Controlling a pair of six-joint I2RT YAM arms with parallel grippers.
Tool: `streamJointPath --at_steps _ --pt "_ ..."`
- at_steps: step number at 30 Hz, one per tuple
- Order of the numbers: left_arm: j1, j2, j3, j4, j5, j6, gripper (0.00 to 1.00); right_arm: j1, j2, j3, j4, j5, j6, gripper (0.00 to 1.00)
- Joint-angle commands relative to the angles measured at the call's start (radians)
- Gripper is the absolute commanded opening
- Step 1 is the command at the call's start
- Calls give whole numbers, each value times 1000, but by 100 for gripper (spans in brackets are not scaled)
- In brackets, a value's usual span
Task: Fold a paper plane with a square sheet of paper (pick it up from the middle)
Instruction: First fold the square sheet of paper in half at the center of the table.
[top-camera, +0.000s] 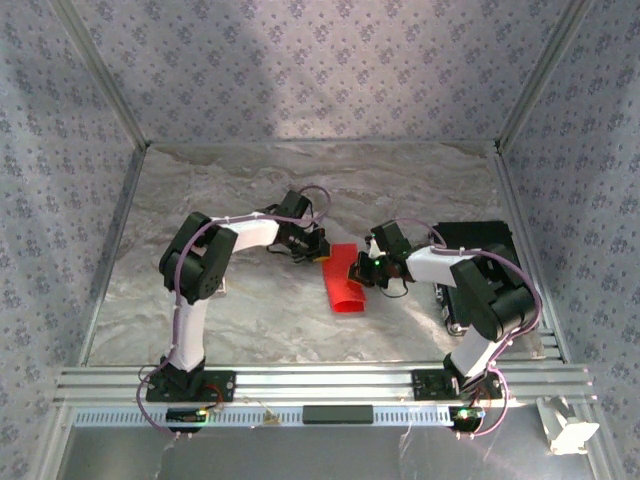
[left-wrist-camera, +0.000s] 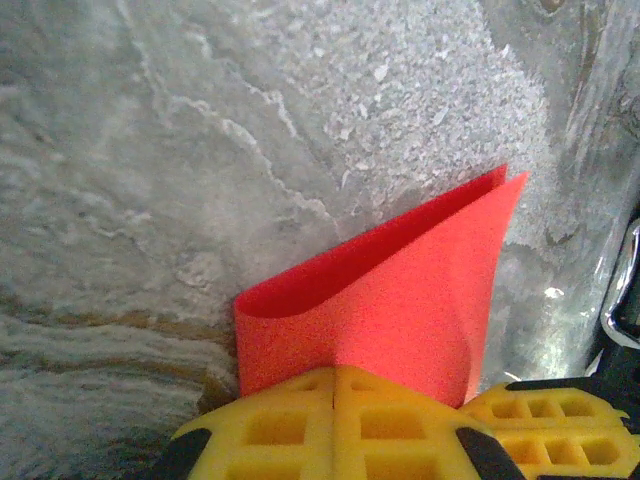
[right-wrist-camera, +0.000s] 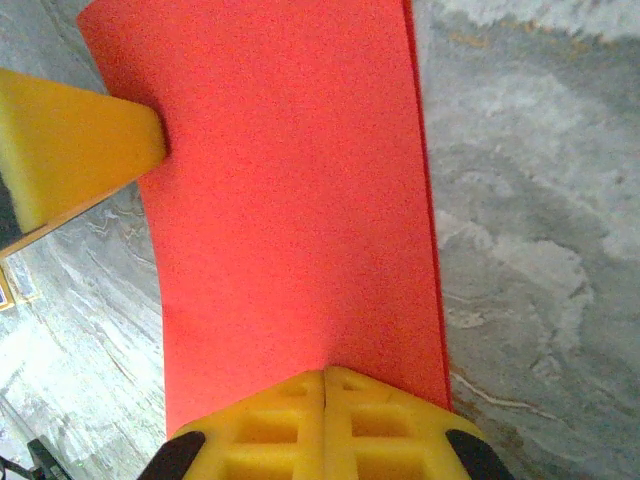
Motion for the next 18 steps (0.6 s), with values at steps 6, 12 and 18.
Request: streamJointPath --at_steps 6,12,18 --pt "9 29 59 -104 -45 34 0 -12 22 -40 -121 66 -21 2" --pt "8 7 72 -58 26 23 0 -13 24 -41 -119 65 -21 2" --pt "10 37 62 -43 43 19 0 -13 29 -40 -113 60 -19 2"
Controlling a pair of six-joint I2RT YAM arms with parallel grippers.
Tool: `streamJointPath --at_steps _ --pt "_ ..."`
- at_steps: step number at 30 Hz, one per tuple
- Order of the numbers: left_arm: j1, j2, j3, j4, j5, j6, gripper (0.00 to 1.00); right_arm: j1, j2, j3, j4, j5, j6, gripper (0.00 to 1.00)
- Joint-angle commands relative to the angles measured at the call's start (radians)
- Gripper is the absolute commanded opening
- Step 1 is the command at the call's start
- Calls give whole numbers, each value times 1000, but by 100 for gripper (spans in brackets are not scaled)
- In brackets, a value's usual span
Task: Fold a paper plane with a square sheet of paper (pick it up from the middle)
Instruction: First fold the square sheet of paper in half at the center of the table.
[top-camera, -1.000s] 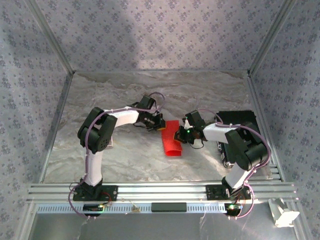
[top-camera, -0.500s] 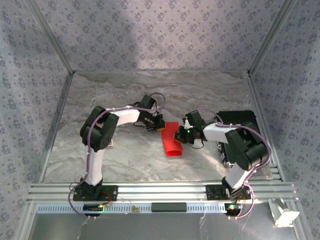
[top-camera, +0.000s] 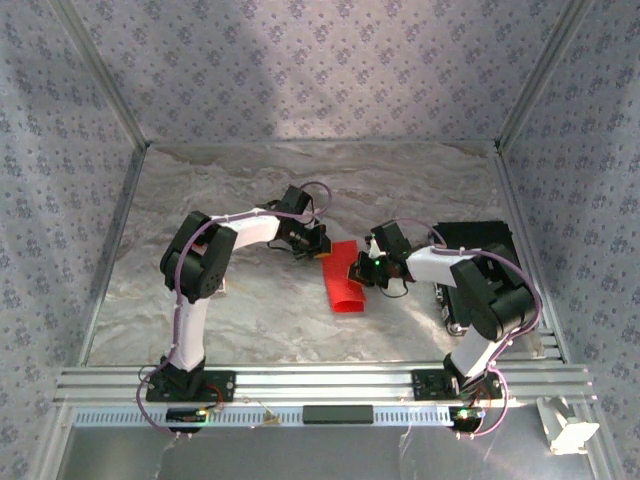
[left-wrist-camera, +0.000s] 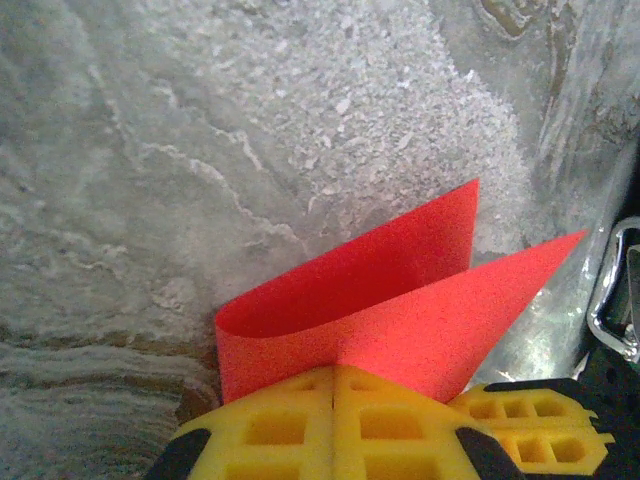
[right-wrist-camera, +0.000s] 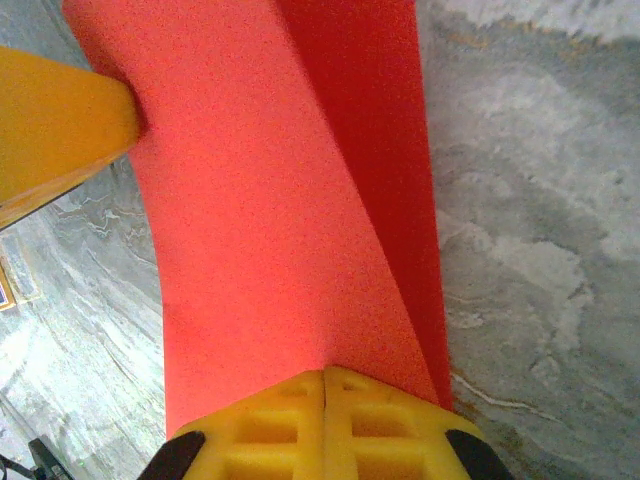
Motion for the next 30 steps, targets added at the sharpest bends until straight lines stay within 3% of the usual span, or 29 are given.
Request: streamJointPath --at_steps 1,11,30 --pt "7 35 10 2 21 6 0 -11 32 -42 -113 64 -20 2" --pt "28 71 24 -27 -122 4 0 -11 27 -63 -100 60 -10 2" --pt "71 101 111 -57 -196 -14 0 -19 20 -73 -88 55 -11 2"
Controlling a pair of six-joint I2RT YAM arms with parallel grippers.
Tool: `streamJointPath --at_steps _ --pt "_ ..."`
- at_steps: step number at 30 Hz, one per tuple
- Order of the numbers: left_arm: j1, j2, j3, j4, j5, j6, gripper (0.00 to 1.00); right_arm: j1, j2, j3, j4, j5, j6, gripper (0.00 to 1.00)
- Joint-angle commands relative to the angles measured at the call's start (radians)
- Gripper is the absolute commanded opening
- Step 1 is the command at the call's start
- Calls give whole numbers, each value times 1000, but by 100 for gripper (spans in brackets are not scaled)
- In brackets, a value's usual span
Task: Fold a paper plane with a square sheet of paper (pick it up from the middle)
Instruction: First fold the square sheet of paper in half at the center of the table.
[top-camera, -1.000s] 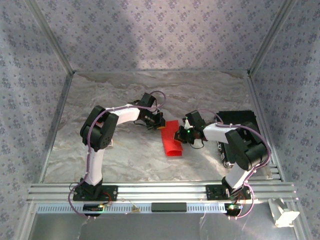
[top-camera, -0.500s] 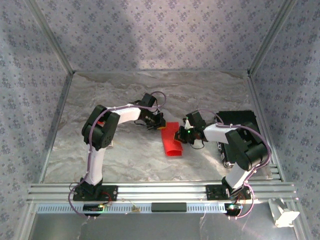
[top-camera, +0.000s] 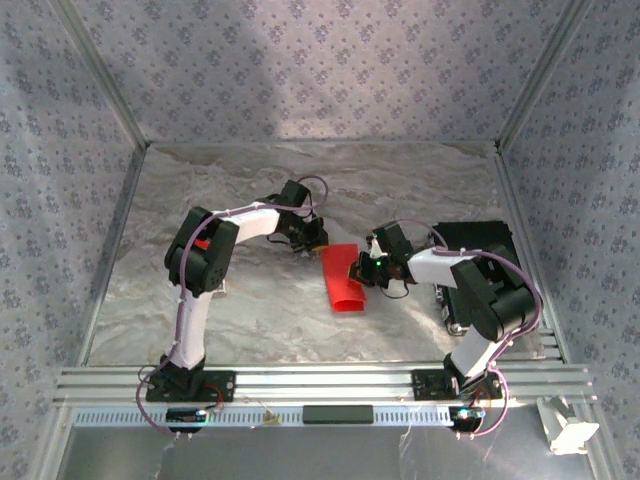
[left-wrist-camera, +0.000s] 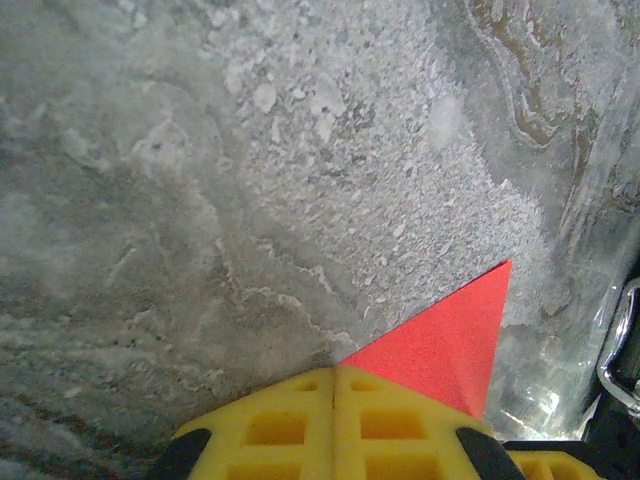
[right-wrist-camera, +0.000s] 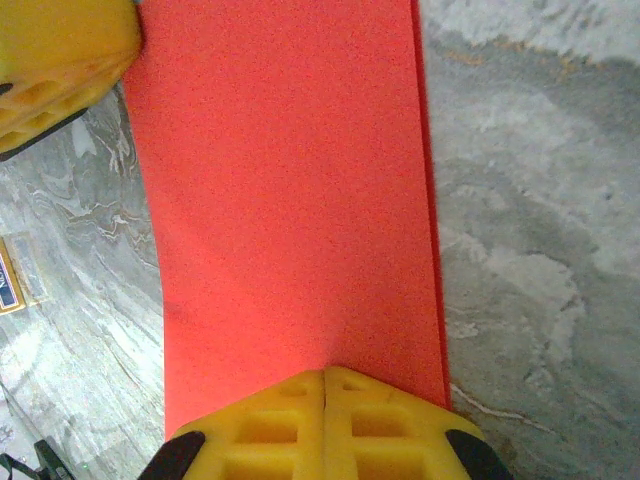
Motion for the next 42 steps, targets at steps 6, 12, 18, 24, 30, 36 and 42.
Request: streamJointPath --at_steps 6,12,18,24,30,36,42 --pt "42 47 97 -74 -171 -19 0 -8 27 -46 -129 65 -2 2" --pt "36 -16 94 -78 -137 -18 0 -3 30 -41 -106 73 23 2" --pt "0 -144 8 -68 -45 1 0 3 30 -35 -105 83 32 2" --pt "-74 -207 -138 51 130 -56 0 2 20 -44 -99 84 37 2" --pt "-112 -209 -218 79 160 -85 0 5 18 -47 -101 83 33 2" --pt "-117 -209 -286 103 172 -91 0 6 17 -49 -101 83 34 1" --pt "-115 -174 -329 85 146 -49 0 7 21 -47 -104 82 32 2"
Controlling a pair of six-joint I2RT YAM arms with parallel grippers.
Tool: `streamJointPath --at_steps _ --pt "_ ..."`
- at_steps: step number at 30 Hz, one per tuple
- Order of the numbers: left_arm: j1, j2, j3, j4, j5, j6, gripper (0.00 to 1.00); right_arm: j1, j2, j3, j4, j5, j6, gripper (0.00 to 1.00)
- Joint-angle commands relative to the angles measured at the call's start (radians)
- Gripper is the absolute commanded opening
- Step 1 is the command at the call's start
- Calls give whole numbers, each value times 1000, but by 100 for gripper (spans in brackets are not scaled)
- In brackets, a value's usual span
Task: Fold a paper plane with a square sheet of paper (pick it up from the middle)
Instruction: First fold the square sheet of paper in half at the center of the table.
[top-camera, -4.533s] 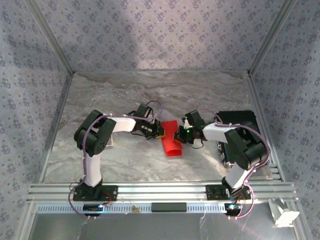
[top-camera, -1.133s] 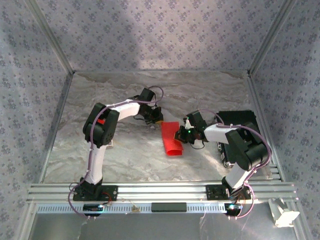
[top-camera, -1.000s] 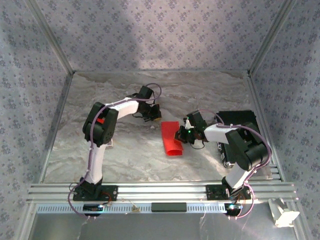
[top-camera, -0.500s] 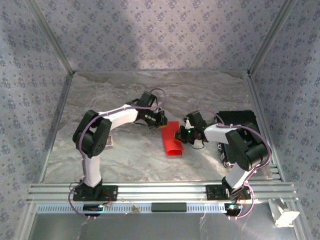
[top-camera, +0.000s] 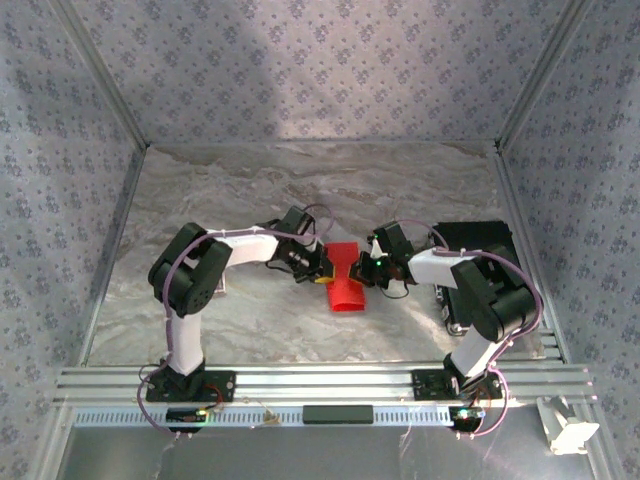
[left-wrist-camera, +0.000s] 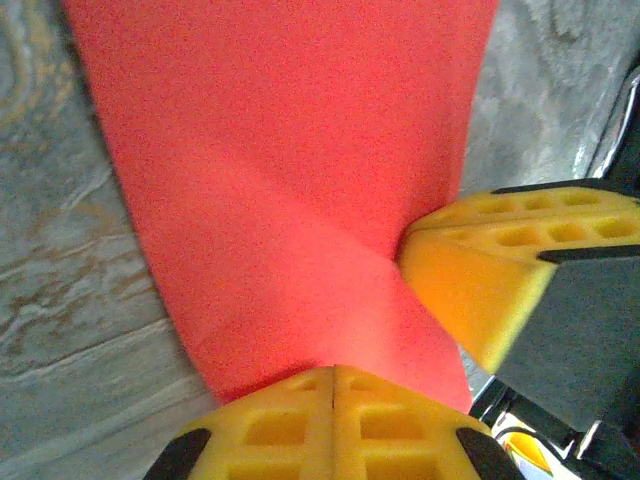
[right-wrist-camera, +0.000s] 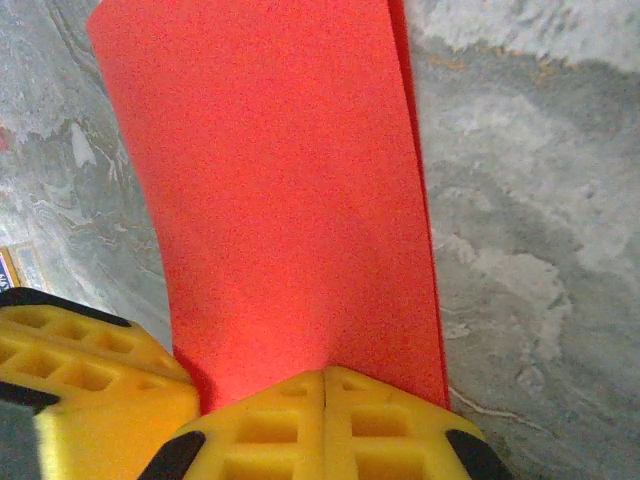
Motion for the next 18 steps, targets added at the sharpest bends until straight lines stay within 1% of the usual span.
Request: streamJointPath --at_steps 1,5,9,12,14,18 --pt "4 20 -29 -13 -21 41 0 5 22 -40 -120 77 5 1" --pt "7 25 -57 -55 -89 93 0 4 24 -42 -122 79 5 2" --pt "8 22 -57 -74 -118 118 0 5 24 -38 -123 77 4 2" --pt "8 -16 -54 -39 -95 84 0 5 22 -41 -125 79 4 2" --pt "2 -56 -55 -4 -82 30 0 5 19 -41 -129 78 2 2" --pt "-8 -120 -47 27 -98 -47 0 4 15 -43 -129 79 -2 1"
